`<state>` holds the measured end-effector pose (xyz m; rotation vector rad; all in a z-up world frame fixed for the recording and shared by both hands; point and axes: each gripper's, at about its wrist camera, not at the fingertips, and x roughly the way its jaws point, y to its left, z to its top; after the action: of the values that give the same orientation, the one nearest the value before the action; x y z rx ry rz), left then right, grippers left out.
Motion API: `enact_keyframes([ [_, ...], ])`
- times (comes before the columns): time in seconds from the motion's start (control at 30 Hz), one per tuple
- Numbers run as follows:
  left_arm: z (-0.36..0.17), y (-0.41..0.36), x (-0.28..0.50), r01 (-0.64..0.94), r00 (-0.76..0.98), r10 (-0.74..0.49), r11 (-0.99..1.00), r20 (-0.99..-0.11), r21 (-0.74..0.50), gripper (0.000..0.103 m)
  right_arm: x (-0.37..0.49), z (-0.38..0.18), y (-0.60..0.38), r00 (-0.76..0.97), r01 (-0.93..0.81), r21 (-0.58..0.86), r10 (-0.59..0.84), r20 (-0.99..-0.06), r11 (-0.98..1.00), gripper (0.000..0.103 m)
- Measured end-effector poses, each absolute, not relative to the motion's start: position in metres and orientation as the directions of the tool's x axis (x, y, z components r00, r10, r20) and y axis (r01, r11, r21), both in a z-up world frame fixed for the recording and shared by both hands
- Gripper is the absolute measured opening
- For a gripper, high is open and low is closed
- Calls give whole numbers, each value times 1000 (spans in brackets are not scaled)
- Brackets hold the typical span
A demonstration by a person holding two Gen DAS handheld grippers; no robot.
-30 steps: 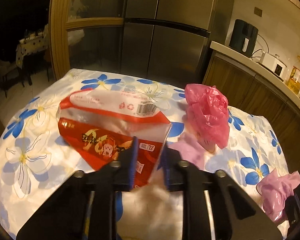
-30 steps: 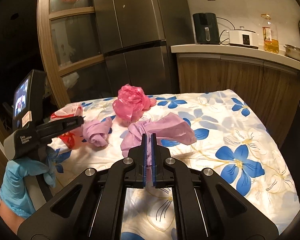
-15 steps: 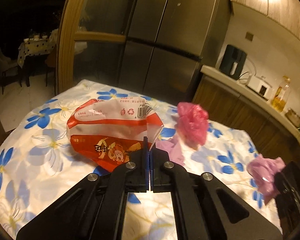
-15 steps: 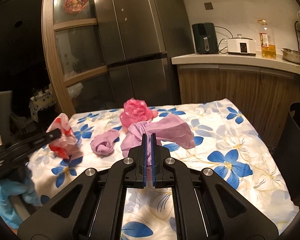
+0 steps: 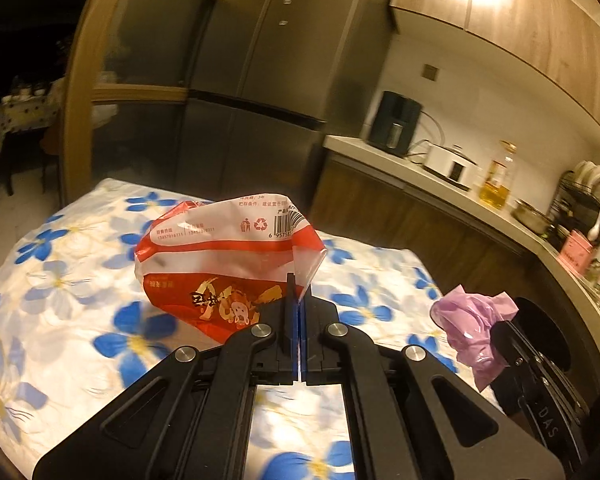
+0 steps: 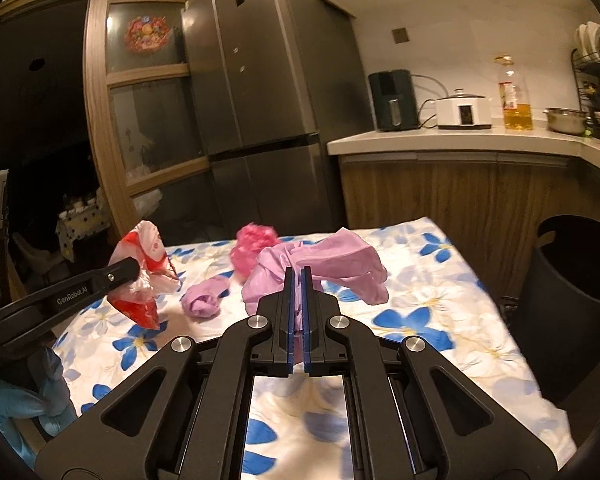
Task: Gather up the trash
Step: 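Carry the purple bag and red snack bag with both grippers over the black bin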
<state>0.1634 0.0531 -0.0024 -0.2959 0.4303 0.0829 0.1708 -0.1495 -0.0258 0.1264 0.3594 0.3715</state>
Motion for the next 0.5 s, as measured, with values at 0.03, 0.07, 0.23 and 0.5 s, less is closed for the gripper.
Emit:
enact_keyframes([
  [0.03, -2, 48, 162, -130, 908, 8, 956, -420, -262, 0, 169, -25, -157, 875, -321, 189, 367, -316, 928, 3],
  [0.07, -2, 40, 164, -113, 908, -5, 960, -418, -257, 0, 168, -24, -162, 879, -312, 191, 359, -313, 931, 3],
  [0.23, 0, -1, 173, -43, 907, -62, 971, -416, -237, 0, 162, -21, -195, 902, -259, 198, 310, -301, 945, 3],
  [0.5, 4, -64, 190, 70, 899, -150, 977, -411, -203, 0, 159, -16, -247, 936, -166, 215, 223, -274, 962, 3],
])
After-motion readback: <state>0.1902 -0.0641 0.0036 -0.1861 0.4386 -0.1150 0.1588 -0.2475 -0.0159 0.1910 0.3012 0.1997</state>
